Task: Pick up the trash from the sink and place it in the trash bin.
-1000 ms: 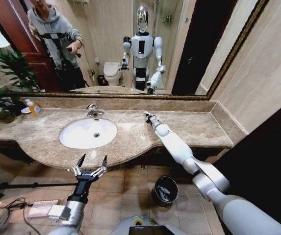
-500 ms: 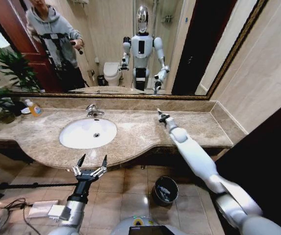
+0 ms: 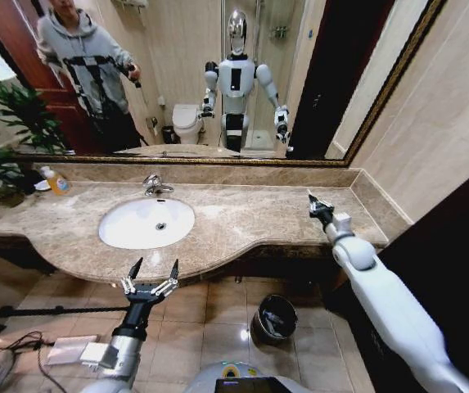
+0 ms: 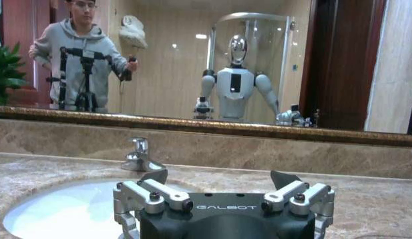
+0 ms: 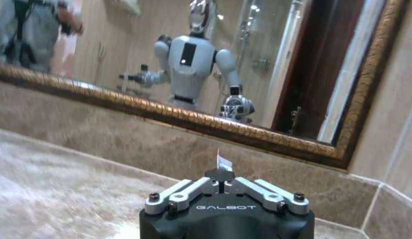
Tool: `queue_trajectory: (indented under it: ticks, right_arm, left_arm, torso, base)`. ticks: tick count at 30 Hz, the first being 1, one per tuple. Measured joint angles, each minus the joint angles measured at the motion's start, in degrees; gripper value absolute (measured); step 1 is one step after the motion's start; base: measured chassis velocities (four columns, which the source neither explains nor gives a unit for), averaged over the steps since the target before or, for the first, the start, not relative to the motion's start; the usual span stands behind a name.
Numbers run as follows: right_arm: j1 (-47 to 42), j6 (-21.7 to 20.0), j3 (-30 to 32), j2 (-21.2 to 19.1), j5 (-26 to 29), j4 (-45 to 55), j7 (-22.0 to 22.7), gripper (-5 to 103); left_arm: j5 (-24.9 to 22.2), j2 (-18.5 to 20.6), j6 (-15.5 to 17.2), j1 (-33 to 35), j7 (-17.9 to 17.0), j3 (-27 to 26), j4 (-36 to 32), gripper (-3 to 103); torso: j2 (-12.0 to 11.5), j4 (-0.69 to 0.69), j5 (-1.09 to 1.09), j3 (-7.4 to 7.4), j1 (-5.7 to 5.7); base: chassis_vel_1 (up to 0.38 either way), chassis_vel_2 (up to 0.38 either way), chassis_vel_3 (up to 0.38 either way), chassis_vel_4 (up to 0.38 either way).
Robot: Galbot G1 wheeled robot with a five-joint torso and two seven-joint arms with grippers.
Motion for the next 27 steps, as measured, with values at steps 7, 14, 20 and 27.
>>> queue_trajectory:
  ticks: [7, 14, 20, 27]
  right_arm:
    - [-13.4, -3.1, 8.3, 4.8, 8.7, 11.4, 3.1, 0]
    - [-24.7, -3.6, 14.9, 10.1, 13.6, 17.6, 3.4, 0]
    - [-27.0, -3.5, 13.8, 11.3, 14.9, 18.2, 2.5, 0]
    - [-33.3, -1.2, 13.8, 13.7, 14.4, 17.5, 0.3, 0]
  left_arm:
    - [0.0, 0.0, 0.0, 0.0, 0.0, 0.0, 0.0, 100]
    - [0.0, 0.0, 0.0, 0.0, 0.0, 0.0, 0.0, 100]
    - [0.0, 0.0, 0.0, 0.0, 0.0, 0.0, 0.0, 100]
    - [0.0, 0.0, 0.0, 0.0, 0.0, 0.0, 0.0, 100]
  torso:
    - [0.0, 0.0, 0.0, 0.0, 0.0]
    - [0.0, -0.01, -0.01, 0.0, 0.0]
    - [0.0, 0.03, 0.02, 0.0, 0.0]
    - [0.0, -0.01, -0.01, 0.01, 0.0]
  base:
    - [0.0, 0.0, 0.0, 0.0]
    - [0.0, 0.0, 0.0, 0.0]
    - [0.0, 0.0, 0.0, 0.0]
    - [0.0, 0.0, 0.0, 0.0]
